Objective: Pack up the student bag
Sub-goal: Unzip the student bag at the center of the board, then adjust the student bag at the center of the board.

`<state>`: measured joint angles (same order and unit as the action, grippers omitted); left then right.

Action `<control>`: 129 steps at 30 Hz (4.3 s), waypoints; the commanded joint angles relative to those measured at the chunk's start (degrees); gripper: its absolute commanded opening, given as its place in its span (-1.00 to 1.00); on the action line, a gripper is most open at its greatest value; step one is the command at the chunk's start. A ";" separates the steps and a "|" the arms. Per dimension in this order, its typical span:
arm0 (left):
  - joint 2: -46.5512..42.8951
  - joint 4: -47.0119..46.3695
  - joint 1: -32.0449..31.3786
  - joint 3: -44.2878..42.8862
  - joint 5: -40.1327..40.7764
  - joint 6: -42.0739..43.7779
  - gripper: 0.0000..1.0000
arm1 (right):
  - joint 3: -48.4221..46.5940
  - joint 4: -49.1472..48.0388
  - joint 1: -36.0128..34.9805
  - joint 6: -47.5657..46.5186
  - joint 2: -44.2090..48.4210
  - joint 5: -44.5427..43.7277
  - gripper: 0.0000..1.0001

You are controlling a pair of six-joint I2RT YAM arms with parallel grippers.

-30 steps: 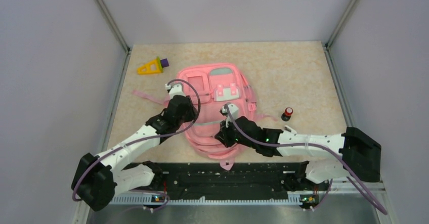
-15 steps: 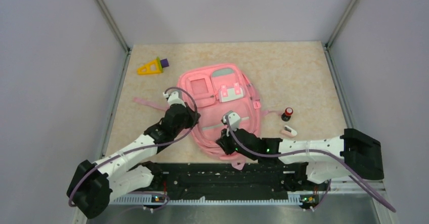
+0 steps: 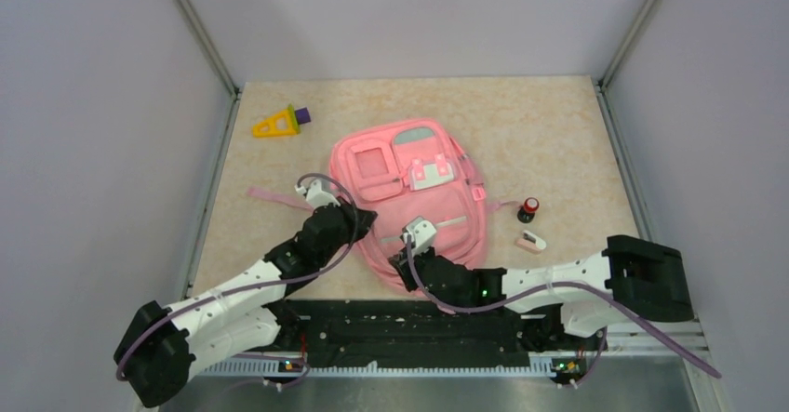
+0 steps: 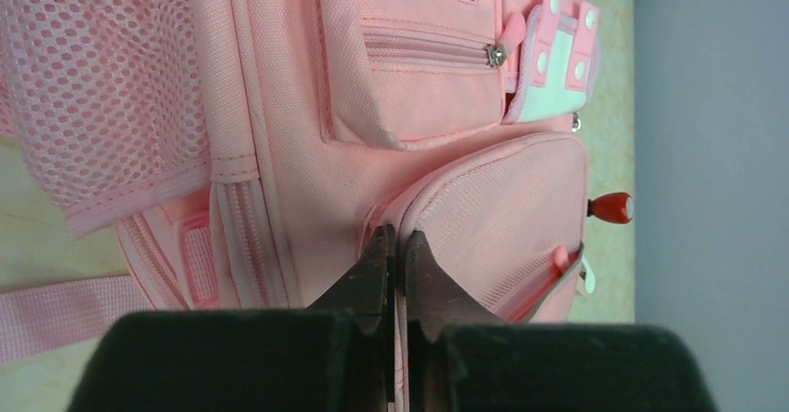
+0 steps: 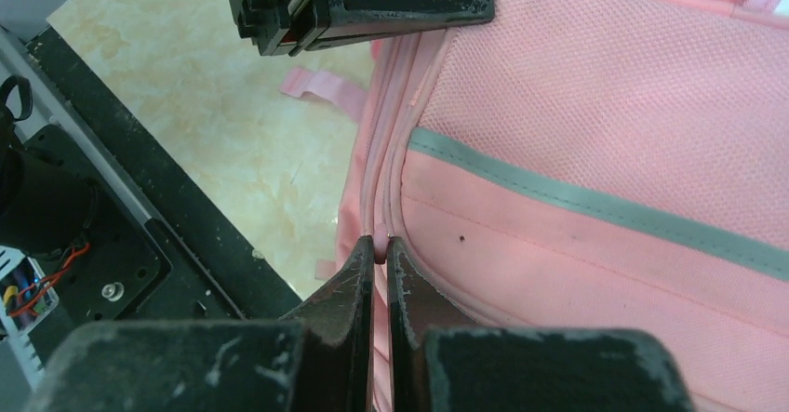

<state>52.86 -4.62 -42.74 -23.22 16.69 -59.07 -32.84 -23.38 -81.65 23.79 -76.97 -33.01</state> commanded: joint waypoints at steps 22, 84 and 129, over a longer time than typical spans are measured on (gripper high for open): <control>-15.05 6.15 -2.36 4.47 -2.49 1.39 -0.61 | -8.44 -19.78 -1.32 -25.16 -8.79 -4.59 -0.64; 31.75 30.12 -25.29 -37.42 5.21 65.04 0.18 | 4.47 35.47 50.18 3.47 36.09 17.84 0.96; 24.12 32.21 -13.82 -47.21 -2.93 51.10 -1.00 | -6.23 50.31 62.90 1.18 29.09 9.54 0.98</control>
<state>80.49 29.47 -61.78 -64.79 14.98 -3.84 -36.64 26.61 -24.25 25.21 -44.73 -23.59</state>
